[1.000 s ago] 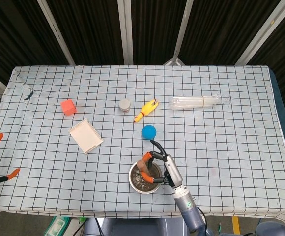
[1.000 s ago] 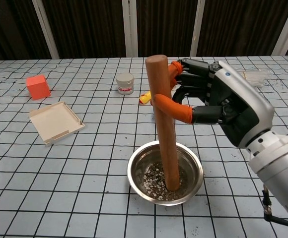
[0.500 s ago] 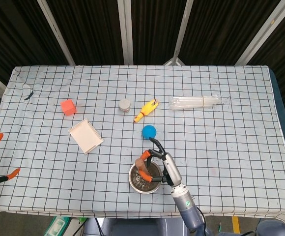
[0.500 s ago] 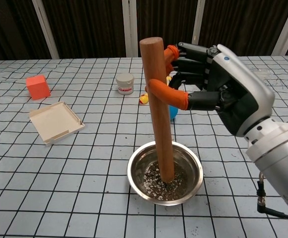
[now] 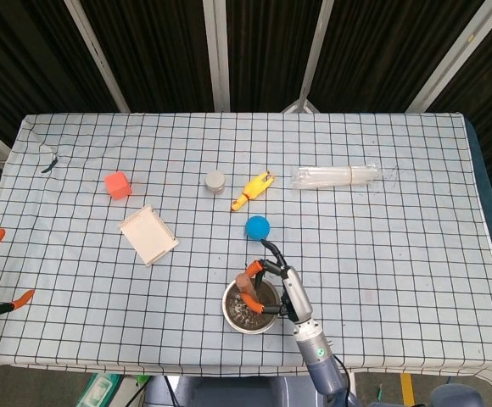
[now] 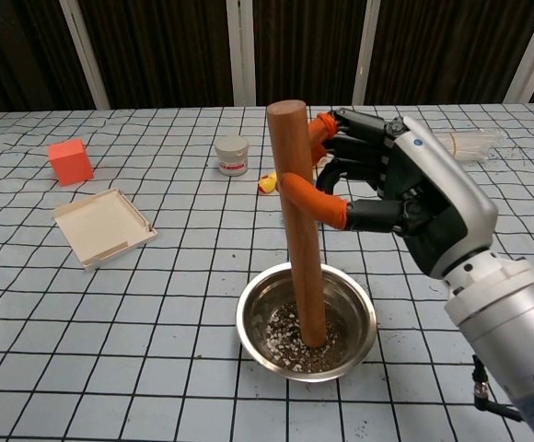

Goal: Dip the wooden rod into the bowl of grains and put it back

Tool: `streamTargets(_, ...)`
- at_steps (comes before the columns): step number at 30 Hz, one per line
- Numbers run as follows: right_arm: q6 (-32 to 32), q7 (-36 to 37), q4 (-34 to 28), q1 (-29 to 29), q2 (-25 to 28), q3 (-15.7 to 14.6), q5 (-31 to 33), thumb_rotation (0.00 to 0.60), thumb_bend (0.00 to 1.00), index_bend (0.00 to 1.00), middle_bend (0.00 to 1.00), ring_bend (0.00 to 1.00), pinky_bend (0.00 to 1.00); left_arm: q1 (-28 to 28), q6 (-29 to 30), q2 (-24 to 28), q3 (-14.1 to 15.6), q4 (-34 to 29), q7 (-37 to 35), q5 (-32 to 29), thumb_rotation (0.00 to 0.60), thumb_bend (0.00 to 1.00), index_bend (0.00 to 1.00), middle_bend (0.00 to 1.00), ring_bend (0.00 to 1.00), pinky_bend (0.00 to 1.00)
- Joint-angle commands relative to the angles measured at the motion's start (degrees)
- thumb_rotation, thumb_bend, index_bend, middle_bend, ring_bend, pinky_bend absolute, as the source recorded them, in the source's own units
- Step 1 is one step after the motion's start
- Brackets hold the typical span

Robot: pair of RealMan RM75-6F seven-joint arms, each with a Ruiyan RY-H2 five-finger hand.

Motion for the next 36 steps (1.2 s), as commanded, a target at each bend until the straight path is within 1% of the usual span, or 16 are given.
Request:
streamTargets(1, 0.0, 0.3, 0.2, -0.1, -0.1, 0.1, 0.1, 0.600, 0.60, 0.73, 0.64, 0.65, 0.10, 0.0, 0.0, 0.0, 0.0, 0.0, 0.0, 0.0, 0.600, 0.06, 0.00, 0.00, 0.00, 0.00)
streamTargets(5, 0.3, 0.2, -0.5, 0.2, 0.4, 0.6, -0.3, 0.600, 0.60, 0.73, 0.64, 0.65, 0.10, 0.0, 0.1, 0.0, 0.0, -0.1, -0.1, 0.1, 0.600, 0.06, 0.00, 0.00, 0.00, 0.00)
streamTargets(14, 1.0, -3.8, -6.8, 1.4, 3.5, 1.9, -2.7, 0.600, 0.60, 0.73, 0.64, 0.65, 0.10, 0.0, 0.1, 0.1, -0.1, -0.1, -0.4, 0.0, 0.600, 0.06, 0.00, 0.00, 0.00, 0.00)
streamTargets(19, 1.0, -7.2, -11.5, 1.9, 7.6, 4.1, -2.8, 0.600, 0.60, 0.73, 0.64, 0.65, 0.10, 0.0, 0.1, 0.1, 0.0, 0.0, -0.6, 0.2, 0.600, 0.06, 0.00, 0.00, 0.00, 0.00)
streamTargets(22, 0.7, -9.2, -14.2, 2.2, 11.1, 5.8, -2.4, 0.600, 0.60, 0.73, 0.64, 0.65, 0.10, 0.0, 0.2, 0.2, 0.0, 0.0, -0.8, 0.3, 0.600, 0.06, 0.00, 0.00, 0.00, 0.00)
streamTargets(26, 0.6, -11.2, -16.0, 1.9, 15.5, 7.9, -1.2, 0.600, 0.60, 0.73, 0.64, 0.65, 0.10, 0.1, 0.2, 0.2, 0.0, 0.1, -0.9, 0.4, 0.600, 0.06, 0.00, 0.00, 0.00, 0.00)
streamTargets(30, -0.3, -12.7, -15.8, 1.3, 20.4, 9.5, 0.9, 0.600, 0.60, 0.73, 0.64, 0.65, 0.10, 0.1, 0.4, 0.2, 0.0, 0.1, -0.8, 0.4, 0.600, 0.06, 0.00, 0.00, 0.00, 0.00)
streamTargets(32, -1.4, -15.2, -11.4, 0.5, 24.6, 9.8, 2.4, 0.600, 0.60, 0.73, 0.64, 0.65, 0.10, 0.1, 0.4, 0.1, 0.0, 0.0, -0.7, 0.3, 0.600, 0.06, 0.00, 0.00, 0.00, 0.00)
streamTargets(36, -3.4, -16.9, -6.9, 0.2, 28.2, 9.3, 3.7, 0.600, 0.60, 0.73, 0.64, 0.65, 0.10, 0.2, 0.6, 0.0, 0.0, -0.2, -0.4, 0.4, 0.600, 0.06, 0.00, 0.00, 0.00, 0.00)
